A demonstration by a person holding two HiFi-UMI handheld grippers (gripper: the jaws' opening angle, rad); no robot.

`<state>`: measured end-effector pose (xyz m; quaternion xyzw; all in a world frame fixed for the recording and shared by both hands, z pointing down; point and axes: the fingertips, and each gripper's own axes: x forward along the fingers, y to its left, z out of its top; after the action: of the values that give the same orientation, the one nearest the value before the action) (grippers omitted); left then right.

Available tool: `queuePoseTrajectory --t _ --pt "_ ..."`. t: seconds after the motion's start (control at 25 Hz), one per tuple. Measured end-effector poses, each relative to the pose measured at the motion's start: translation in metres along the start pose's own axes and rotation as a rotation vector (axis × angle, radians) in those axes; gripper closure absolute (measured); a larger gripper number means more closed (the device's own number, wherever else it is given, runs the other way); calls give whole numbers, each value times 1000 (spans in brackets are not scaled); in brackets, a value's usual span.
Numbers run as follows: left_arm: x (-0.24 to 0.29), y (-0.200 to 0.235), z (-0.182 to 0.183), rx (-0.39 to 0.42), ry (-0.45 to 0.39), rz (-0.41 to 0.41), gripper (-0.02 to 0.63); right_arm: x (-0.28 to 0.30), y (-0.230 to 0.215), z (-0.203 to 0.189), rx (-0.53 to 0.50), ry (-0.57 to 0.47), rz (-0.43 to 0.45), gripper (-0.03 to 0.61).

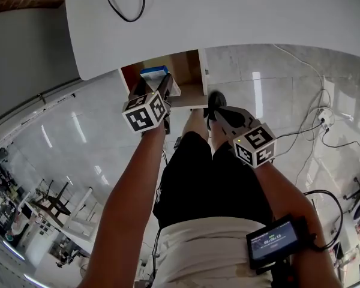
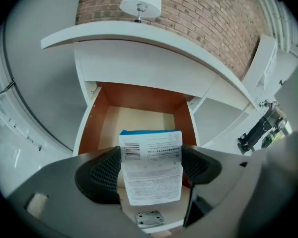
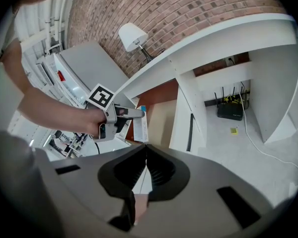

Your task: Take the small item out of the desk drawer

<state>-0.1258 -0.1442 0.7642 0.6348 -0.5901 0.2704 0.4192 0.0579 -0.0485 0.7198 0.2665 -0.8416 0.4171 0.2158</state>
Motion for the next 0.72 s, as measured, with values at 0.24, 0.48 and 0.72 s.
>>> queuePoseTrajectory --t 0.24,0.48,0.72 --pt "-33 -2 3 -49 -42 -32 232 0 13 8 -24 2 14 572" --pt "-67 -6 5 -80 -70 -66 232 -7 28 23 -45 -6 14 572" --pt "-92 -11 2 -125 -87 -107 232 -11 36 33 -61 -3 1 572"
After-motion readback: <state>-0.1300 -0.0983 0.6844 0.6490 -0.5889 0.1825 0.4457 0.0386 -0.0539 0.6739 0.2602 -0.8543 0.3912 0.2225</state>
